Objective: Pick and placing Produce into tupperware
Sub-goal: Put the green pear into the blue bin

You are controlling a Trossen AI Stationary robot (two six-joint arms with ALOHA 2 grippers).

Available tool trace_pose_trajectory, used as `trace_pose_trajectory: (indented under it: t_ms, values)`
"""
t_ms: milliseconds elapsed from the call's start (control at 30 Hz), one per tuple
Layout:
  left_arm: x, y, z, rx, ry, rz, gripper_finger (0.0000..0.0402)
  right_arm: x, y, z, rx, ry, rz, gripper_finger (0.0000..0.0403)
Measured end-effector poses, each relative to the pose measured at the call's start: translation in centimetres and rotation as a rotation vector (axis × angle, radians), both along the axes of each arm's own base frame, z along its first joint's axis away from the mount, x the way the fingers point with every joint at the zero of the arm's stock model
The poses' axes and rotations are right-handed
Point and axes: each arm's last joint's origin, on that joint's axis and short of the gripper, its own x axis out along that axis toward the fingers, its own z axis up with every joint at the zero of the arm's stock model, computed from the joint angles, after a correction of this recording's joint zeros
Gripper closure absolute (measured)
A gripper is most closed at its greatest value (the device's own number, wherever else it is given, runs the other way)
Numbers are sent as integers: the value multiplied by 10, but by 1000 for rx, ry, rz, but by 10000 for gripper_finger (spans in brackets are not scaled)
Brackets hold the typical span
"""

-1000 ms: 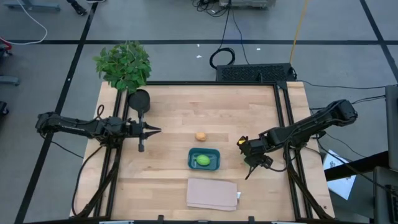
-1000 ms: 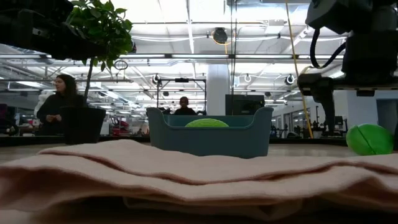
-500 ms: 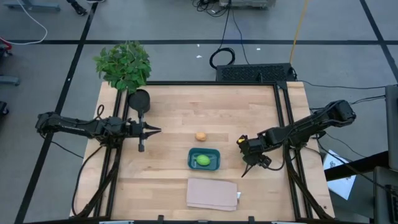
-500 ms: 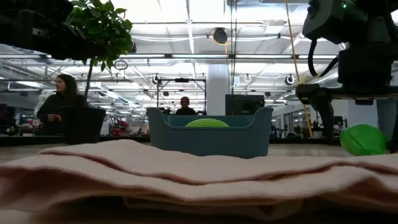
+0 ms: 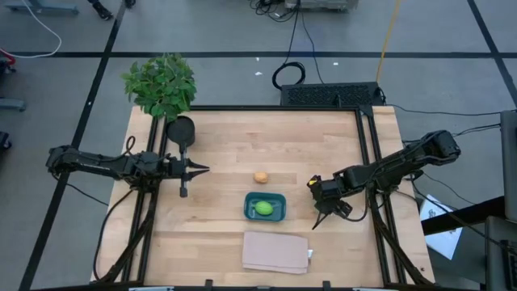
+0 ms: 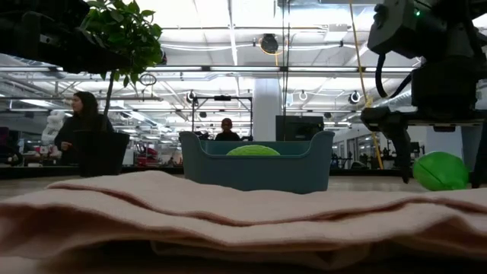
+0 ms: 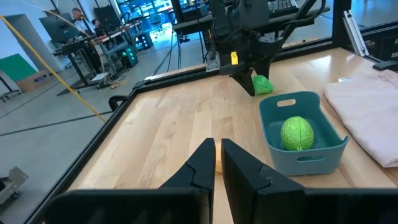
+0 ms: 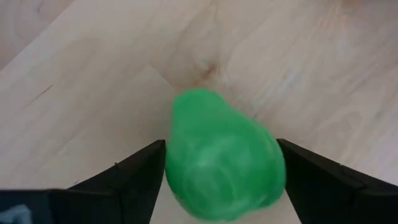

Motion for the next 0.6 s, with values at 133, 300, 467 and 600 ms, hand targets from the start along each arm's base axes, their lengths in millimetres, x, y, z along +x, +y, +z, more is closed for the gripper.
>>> trace_pose_trajectory:
  t_ms: [133, 300, 467, 600]
  values:
    - [0, 0, 0, -1, 0, 0, 371, 1, 1, -3, 1, 16, 2, 137]
    - [0, 0, 0, -1, 0, 1, 371, 2, 1, -3, -2, 6, 23, 153]
    - [0, 0, 0, -2, 0, 0, 371, 2, 1, -3, -3, 4, 27, 163]
    - [0, 0, 0, -2, -1, 1, 371, 2, 1, -3, -2, 0, 26, 168]
